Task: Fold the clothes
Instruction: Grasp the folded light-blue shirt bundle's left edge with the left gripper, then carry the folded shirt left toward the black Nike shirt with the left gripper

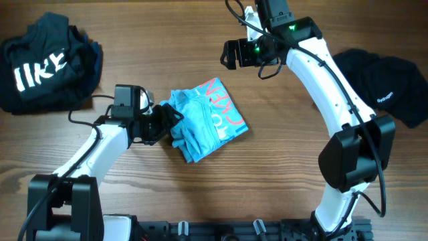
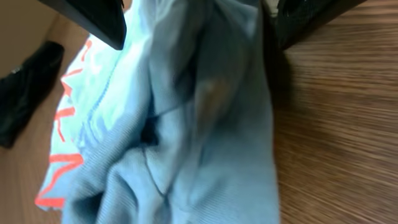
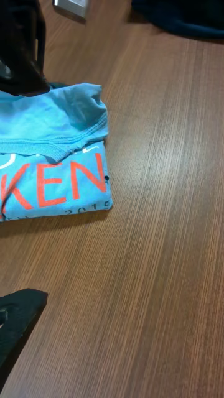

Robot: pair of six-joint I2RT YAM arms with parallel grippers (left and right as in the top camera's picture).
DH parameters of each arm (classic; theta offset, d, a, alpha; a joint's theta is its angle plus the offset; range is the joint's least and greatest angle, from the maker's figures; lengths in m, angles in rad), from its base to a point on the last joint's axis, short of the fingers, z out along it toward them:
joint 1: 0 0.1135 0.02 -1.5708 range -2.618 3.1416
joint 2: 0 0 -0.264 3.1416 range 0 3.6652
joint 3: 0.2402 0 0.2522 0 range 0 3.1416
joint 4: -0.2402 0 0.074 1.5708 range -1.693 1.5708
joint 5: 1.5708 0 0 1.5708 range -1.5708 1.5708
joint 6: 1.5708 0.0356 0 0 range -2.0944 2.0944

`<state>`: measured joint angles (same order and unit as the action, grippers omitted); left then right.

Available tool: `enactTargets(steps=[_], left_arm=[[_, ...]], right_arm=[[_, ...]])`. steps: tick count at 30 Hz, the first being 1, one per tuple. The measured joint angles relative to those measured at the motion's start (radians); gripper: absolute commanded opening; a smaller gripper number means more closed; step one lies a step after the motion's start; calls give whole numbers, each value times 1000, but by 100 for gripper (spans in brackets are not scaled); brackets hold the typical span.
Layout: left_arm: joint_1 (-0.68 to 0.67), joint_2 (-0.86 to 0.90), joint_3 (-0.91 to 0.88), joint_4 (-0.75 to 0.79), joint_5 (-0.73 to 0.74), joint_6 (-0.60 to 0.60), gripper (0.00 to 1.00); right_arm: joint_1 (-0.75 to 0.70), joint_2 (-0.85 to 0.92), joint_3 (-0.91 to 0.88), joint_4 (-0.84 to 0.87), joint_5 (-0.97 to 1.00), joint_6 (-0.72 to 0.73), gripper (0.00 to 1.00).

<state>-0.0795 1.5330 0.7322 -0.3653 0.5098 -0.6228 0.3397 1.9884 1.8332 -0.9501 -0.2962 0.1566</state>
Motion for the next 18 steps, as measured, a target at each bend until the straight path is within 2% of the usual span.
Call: enactTargets(steps=[10, 18], left_arm=[[-42, 6, 0, 3, -73, -5, 75], [-99, 69, 0, 70, -93, -5, 72]], right_arm=[[0, 0, 0, 0, 0, 0, 100], [0, 0, 0, -2, 0, 14, 100]])
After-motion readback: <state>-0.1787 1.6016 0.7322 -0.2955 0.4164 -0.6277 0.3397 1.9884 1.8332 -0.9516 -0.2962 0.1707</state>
